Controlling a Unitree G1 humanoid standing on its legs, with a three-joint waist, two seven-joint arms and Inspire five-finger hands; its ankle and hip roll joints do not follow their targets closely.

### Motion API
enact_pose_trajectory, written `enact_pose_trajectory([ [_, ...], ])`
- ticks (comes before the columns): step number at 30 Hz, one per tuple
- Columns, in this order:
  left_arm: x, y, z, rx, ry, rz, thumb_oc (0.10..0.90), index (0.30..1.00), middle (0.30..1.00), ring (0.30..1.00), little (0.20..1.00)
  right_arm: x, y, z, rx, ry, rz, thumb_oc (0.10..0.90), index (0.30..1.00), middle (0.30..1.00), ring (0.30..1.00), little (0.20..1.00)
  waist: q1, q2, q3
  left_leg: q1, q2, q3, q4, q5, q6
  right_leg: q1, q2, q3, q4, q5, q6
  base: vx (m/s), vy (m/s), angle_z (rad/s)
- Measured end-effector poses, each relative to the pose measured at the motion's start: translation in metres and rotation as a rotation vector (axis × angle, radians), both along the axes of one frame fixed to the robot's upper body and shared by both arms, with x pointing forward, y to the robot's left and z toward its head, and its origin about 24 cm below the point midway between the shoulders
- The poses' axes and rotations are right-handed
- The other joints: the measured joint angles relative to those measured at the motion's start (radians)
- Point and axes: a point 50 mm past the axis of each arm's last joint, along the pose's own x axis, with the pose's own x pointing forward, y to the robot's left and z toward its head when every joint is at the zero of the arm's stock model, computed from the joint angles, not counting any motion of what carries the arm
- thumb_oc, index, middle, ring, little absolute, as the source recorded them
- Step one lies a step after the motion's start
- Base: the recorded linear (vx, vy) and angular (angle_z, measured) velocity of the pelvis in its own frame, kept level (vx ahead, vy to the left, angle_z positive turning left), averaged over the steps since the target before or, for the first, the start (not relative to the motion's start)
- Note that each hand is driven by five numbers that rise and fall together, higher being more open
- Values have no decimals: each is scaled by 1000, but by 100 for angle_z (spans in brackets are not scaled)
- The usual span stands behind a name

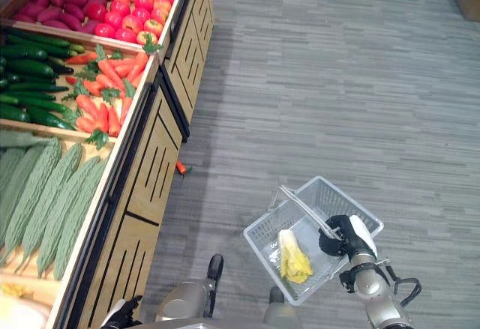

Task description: Get the vegetables into the basket

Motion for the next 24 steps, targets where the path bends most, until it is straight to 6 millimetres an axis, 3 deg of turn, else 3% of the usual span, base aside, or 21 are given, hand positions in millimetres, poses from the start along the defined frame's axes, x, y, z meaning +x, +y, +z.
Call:
enact_pose_trajectory([
  [3,24,5,8,20,-68,-17,900,1000,1000,1000,1000,12,4,5,8,-26,12,400,300,300,300,300,5,-8,-5,10,-11,12,-7,-8,9,-6,-14,4,10,6,20,97,126,-7],
  [5,29,6,10,23,-82,-21,900,1000,1000,1000,1000,18,6,8,10,-46,20,400,300,300,300,300,5,-12,-7,11,-11,17,-11,-8,9,-11,-15,4,18,6,23,84,141,-16],
  [6,39,5,13,25,-103,-33,900,1000,1000,1000,1000,25,7,11,9,-61,24,400,300,300,300,300,2,-12,-10,14,-6,26,-21,-12,13,-58,-4,4,92,3,36,73,184,-21],
  [8,39,7,13,29,-98,-32,900,1000,1000,1000,1000,33,10,14,13,-78,33,400,300,300,300,300,2,-8,-12,14,17,37,-21,-9,15,-140,11,2,236,-3,44,86,144,-19],
  [9,37,12,14,44,-86,-31,900,1000,1000,1000,1000,32,15,12,21,-73,41,400,300,300,300,300,-9,-16,-13,31,16,32,-20,-22,20,-198,17,-6,375,5,54,161,56,-9],
  [10,37,15,15,52,-83,-28,900,1000,1000,1000,1000,32,18,10,25,-67,52,400,300,300,300,300,-13,-24,-11,39,15,31,-18,-30,31,-253,15,-4,471,20,53,244,30,-14],
  [11,36,17,15,58,-78,-19,900,1000,1000,1000,1000,32,22,9,32,-62,64,400,300,300,300,300,-14,-30,-9,56,14,37,-23,-48,51,-301,-11,-46,544,-6,43,235,-76,-23],
  [12,30,18,13,58,-55,-1,900,1000,1000,1000,1000,31,28,6,40,-56,79,400,300,300,300,300,-20,-29,-7,71,14,43,-29,-49,53,-329,-27,-109,513,-34,31,174,-76,-20],
  [14,23,18,9,53,-28,25,900,1000,1000,1000,1000,30,33,5,47,-50,102,400,300,300,300,300,-38,-29,-4,84,12,48,-40,-45,53,-343,-23,-149,367,-25,27,233,-142,4],
  [17,14,16,6,56,-3,48,900,1000,1000,1000,1000,29,34,4,49,-48,101,400,300,300,300,300,-55,-27,5,101,6,32,-36,-65,26,-352,-3,-142,104,41,31,297,-206,14],
  [19,6,16,4,59,24,60,900,1000,1000,1000,1000,28,33,3,49,-41,96,400,300,300,300,300,-63,-25,16,126,6,12,-38,-91,3,-351,0,-93,-35,137,25,371,-323,29],
  [22,-2,14,2,54,31,57,900,1000,1000,1000,1000,13,29,-6,44,12,75,400,300,300,300,300,-55,-27,12,186,41,-53,-33,-133,-44,-270,24,-124,-39,239,-33,296,-360,68],
  [23,-5,7,-1,36,39,65,900,1000,1000,1000,1000,13,24,-5,32,17,67,400,300,300,300,300,-57,8,5,184,85,-76,-20,-148,-64,-253,61,-157,-32,221,-53,150,-179,38],
  [24,-4,5,-2,28,32,62,900,1000,1000,1000,1000,12,21,-5,23,24,66,400,300,300,300,300,-62,18,-3,177,101,-90,0,-154,-69,-242,77,-177,-42,228,-59,130,-157,37],
])
